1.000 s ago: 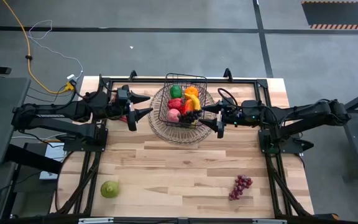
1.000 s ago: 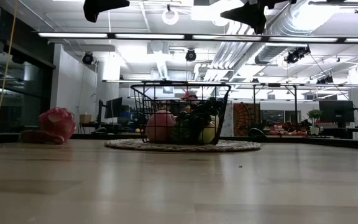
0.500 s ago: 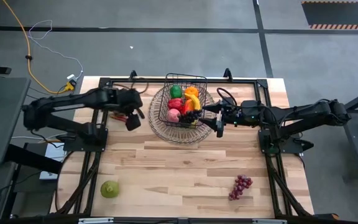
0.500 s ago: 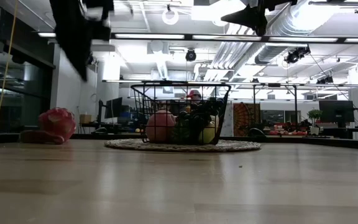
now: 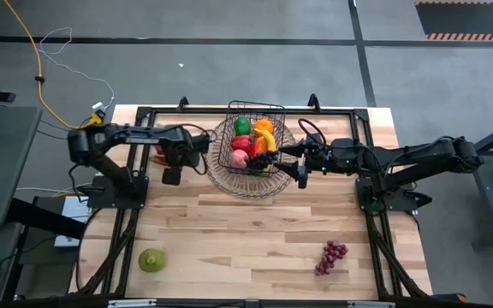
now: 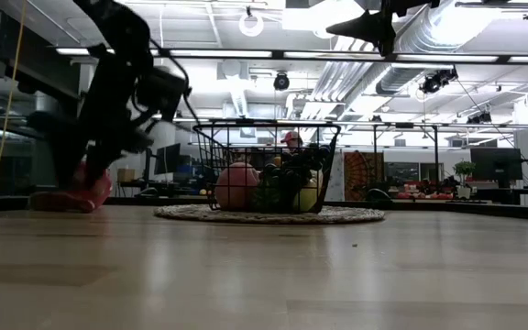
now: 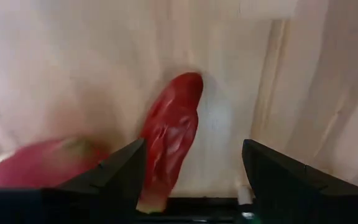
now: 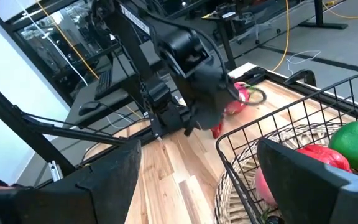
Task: Build produce basket
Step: Put the red chili pepper into the black wire basket
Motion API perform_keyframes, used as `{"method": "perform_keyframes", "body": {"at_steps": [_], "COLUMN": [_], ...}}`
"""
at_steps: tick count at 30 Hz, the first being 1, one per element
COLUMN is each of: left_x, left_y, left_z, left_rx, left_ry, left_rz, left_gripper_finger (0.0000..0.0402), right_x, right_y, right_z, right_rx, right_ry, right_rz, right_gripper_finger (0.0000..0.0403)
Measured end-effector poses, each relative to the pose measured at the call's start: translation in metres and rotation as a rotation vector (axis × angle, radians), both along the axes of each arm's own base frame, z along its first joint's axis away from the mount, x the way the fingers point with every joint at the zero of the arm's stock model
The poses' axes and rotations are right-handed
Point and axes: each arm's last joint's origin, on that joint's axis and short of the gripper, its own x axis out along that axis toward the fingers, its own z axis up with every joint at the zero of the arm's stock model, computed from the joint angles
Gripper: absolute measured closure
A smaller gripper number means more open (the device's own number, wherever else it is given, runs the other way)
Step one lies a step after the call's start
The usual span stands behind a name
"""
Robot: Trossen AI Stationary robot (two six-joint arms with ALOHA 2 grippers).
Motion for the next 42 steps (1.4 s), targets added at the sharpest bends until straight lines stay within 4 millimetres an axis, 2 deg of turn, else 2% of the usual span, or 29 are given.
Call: {"method": "perform_keyframes", "body": {"at_steps": [6,15,19,33,36,42], "left_x": [0.002,0.004,0.005,0.009,0.016,0.027], "left_y": [0.005,0.010,0.011,0.014,0.017,0.020], "left_z": [-0.026,-0.045,-0.050,-0.046,-0.039,-0.021], "left_rx": [0.031,-0.030,-0.043,-0.029,-0.032,-0.104], "left_ry": [0.066,0.138,0.164,0.165,0.130,0.077], "left_rz": [-0.092,-0.137,-0.160,-0.188,-0.147,-0.073], "left_gripper_finger": [0.0149,0.0150,0.0172,0.0332,0.0343,0.0338], "right_x": [0.000,0.000,0.000,0.000,0.000,0.000], "right_y": [0.000,-0.001,-0.001,-0.001,-0.001,-0.001], "right_z": [0.000,0.000,0.000,0.000,0.000,-0.001], "right_rx": [0.000,0.022,0.022,0.020,0.020,0.019], "right_ry": [0.001,-0.003,-0.003,0.000,0.000,0.001], "right_rz": [-0.013,-0.030,-0.030,-0.030,-0.030,-0.030], "right_gripper_finger": [0.0091,0.0091,0.0091,0.0091,0.0091,0.0091]}}
